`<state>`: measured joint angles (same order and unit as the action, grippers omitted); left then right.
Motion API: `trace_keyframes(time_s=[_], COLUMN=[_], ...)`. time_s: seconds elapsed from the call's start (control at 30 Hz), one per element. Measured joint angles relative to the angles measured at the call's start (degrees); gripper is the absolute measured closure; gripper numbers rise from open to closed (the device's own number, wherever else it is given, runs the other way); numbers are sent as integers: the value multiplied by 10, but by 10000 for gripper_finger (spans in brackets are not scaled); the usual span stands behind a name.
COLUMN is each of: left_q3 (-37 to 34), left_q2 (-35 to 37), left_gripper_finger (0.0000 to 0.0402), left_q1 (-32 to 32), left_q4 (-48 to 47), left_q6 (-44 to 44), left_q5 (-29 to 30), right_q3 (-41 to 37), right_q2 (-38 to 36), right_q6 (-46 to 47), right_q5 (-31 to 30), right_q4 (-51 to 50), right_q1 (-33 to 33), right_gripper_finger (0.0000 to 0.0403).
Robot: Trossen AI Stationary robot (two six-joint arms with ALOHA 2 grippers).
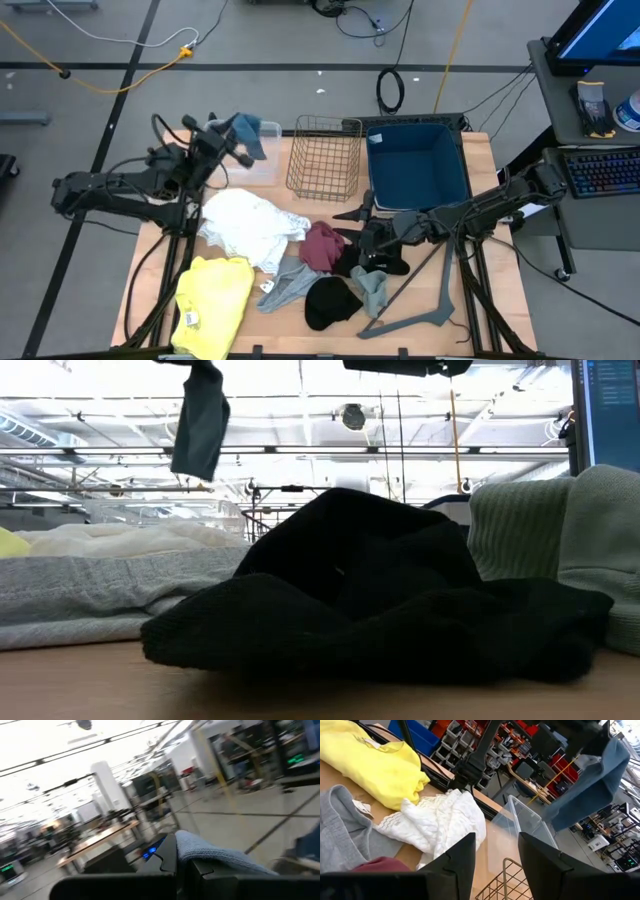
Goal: Pick & Place Cloths
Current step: Put the blue sock into the transparent bin
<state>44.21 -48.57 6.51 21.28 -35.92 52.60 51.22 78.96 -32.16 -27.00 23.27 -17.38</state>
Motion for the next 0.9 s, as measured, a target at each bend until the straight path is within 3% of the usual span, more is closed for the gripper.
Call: trace_keyframes(time_s=[0.27,0.47,0.9], left_q3=[0,0,0], left_q2=[-14,-30,-120], left_gripper_finger=[401,402,402], left_q1=[104,166,252], left_q4=[-11,-82,-188], left_q6=[2,37,120], left_q5=[0,0,-17], right_q3=[0,0,0], right_q2=[0,0,0], right_q6=[3,4,17], right_q5=[0,0,0], right_q4=[0,0,0], right_q1=[0,0,0], right_gripper_finger=[263,262,263])
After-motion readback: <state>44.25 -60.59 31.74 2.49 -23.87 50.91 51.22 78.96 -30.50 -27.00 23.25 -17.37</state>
